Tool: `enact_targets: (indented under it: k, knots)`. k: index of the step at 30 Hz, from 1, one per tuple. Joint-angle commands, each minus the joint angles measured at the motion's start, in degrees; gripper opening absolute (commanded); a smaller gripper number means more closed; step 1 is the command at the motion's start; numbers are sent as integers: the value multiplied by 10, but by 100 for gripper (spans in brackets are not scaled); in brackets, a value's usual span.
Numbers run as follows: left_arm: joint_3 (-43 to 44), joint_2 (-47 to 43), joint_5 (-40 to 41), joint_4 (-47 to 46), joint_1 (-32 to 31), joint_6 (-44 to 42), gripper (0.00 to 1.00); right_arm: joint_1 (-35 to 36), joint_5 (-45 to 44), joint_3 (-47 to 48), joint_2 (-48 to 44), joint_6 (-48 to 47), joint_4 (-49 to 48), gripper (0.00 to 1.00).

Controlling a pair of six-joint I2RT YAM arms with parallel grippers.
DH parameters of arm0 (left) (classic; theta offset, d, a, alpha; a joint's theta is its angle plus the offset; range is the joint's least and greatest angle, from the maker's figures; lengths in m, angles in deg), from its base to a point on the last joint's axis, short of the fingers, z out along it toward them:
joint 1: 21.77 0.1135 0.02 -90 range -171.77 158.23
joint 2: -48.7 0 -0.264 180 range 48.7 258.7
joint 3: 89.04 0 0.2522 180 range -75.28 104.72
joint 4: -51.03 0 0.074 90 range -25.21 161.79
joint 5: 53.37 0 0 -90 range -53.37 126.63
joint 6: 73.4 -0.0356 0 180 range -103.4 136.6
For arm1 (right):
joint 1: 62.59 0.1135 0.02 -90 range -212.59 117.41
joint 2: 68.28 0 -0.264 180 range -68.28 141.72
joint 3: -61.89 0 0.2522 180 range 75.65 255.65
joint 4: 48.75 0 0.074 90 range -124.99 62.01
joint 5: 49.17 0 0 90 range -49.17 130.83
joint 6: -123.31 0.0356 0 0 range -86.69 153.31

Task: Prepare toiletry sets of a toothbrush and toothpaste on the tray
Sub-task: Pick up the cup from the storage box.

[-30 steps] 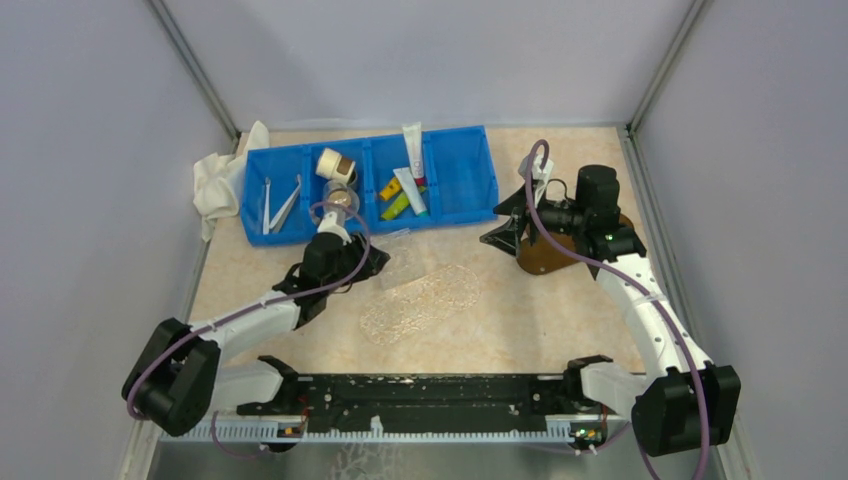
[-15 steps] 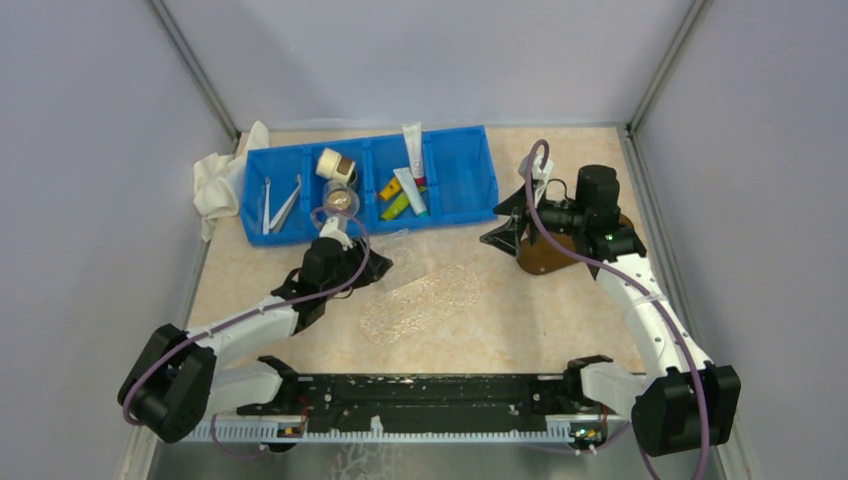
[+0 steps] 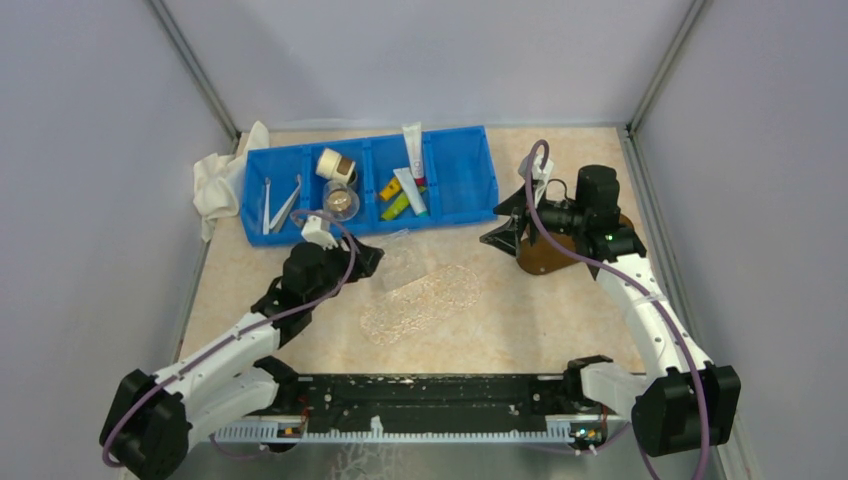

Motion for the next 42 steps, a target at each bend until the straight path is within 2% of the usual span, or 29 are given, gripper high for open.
enact_targets:
  k: [1, 3, 6, 9, 11, 21, 28, 32, 42]
  knots:
    - [-13, -49, -28, -22, -2, -81, 73, -5, 5, 7, -20, -9, -13, 79]
    - [-22, -70, -53, -62, -2, -116, 76, -5, 5, 7, -20, -10, -13, 79]
    - [-25, -89, -85, -134, -2, -166, 88, -6, 5, 8, -20, -10, -12, 79]
    - [-14, -79, -91, -181, -2, -198, 97, -8, 5, 9, -21, -11, -12, 79]
    - [1, -57, -86, -202, -2, -212, 99, -10, 4, 9, -21, -10, -10, 79]
    - [98, 70, -69, -227, 3, -259, 99, -13, 6, 9, -25, -11, -10, 79]
    - [143, 109, -37, -178, 24, -306, 99, -13, 6, 9, -24, -11, -11, 79]
    - [143, 112, -9, -154, 45, -306, 98, -13, 7, 8, -25, -9, -13, 79]
    - [84, 98, -18, -142, 145, -229, 92, -13, 7, 8, -25, -8, -13, 79]
